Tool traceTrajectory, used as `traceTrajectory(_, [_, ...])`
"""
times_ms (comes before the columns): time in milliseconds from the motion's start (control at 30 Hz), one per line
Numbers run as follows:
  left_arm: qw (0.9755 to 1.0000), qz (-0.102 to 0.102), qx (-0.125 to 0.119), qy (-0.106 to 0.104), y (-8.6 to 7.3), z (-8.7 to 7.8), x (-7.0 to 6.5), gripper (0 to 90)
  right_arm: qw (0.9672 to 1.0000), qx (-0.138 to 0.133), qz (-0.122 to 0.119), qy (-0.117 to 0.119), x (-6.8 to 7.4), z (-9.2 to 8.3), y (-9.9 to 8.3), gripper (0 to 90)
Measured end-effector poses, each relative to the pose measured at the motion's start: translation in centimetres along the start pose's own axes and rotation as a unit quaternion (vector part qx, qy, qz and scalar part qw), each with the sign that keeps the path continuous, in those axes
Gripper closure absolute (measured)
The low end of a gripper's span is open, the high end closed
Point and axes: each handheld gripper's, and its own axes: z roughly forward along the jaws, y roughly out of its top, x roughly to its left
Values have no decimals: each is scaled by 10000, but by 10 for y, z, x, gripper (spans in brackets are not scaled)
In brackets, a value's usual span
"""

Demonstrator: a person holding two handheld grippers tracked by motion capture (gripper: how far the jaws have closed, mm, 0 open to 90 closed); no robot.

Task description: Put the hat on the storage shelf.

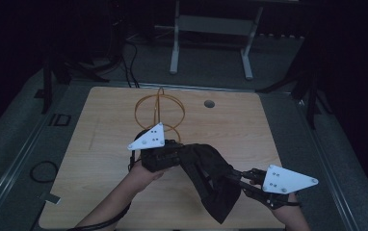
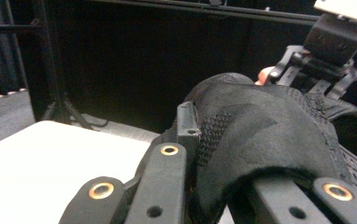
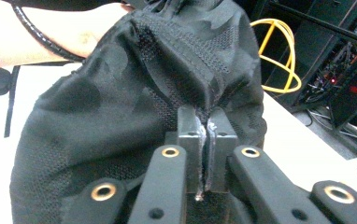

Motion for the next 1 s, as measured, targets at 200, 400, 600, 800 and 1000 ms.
traceTrajectory(200, [10000, -89, 20, 9, 1, 0, 3, 816, 9999, -112, 76, -20, -2, -5, 3, 884])
traceTrajectory(400, [9989, -34, -103, 459, 2, -15, 6, 626, 9996, -116, 127, -220, -7, -14, 4, 885])
traceTrajectory(600, [9960, 169, 234, 847, 0, -26, 5, 566, 9976, -201, 273, -606, -16, -27, 3, 884])
traceTrajectory(800, [9909, 538, 479, 1139, -7, -32, -1, 482, 9930, -244, 448, -1069, -29, -34, 7, 884])
traceTrajectory(1000, [9867, 541, 666, 1379, -15, -43, 0, 323, 9879, -154, 429, -1481, -41, -33, 14, 884])
